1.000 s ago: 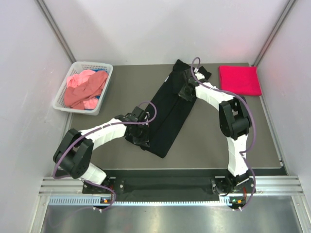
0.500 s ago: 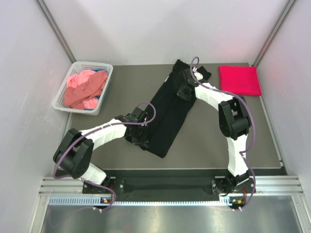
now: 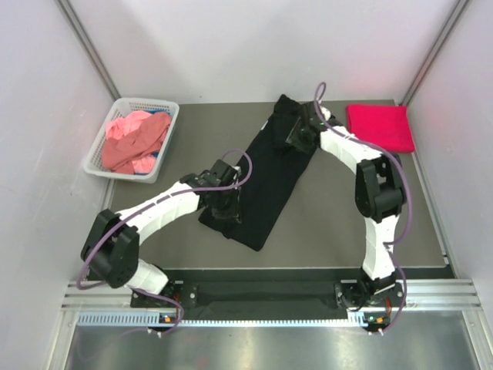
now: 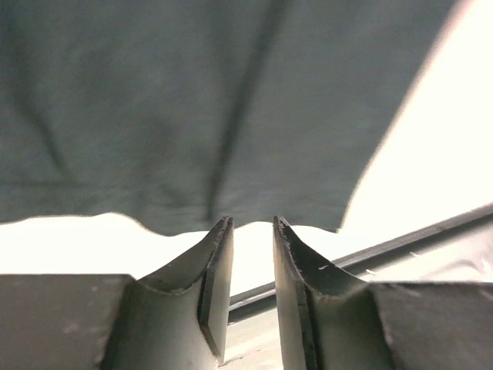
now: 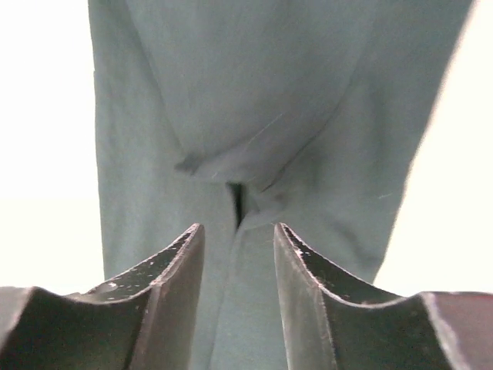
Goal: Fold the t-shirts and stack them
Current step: Fold the tshirt
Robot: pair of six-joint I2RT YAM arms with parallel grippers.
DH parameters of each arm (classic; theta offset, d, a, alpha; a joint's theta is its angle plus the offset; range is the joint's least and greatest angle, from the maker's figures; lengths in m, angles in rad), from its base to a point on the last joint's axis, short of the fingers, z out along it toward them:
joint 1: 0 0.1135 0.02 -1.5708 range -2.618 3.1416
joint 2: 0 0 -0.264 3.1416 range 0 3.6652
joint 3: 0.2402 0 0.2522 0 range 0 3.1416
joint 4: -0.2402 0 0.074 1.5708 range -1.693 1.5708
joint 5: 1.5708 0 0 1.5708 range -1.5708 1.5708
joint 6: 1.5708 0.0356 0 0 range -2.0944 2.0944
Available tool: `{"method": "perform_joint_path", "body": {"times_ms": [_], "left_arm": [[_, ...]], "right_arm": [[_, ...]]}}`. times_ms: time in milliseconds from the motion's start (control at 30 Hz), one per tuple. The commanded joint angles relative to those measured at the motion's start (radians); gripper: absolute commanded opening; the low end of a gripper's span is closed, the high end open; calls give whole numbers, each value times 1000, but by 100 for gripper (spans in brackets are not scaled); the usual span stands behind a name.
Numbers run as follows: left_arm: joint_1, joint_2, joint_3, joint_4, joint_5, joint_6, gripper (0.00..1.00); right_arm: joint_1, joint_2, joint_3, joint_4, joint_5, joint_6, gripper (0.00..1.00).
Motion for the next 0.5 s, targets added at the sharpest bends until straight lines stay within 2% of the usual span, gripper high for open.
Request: {"method": "perform_joint_path", "body": {"times_ms": [0,167,200,300,467], "left_arm": [[-51,-72,62,47,86,91,33],[-148,-47,31,134,81,102,35],[-183,-34,22,141,73,100,35],[-258,0,7,161,6,97,36],[-347,33,3,170,-115,102,37]], "right_arm": [[-104,-124,-44,109,-79,-44,43],[-230,-104,-113,275,-189,-96,54],[-247,-92,-119,348,-241,-99,55],[-305,-20,-104,410,-306,-99,56],[-356,123,-1,453,-321,-92,56]]}}
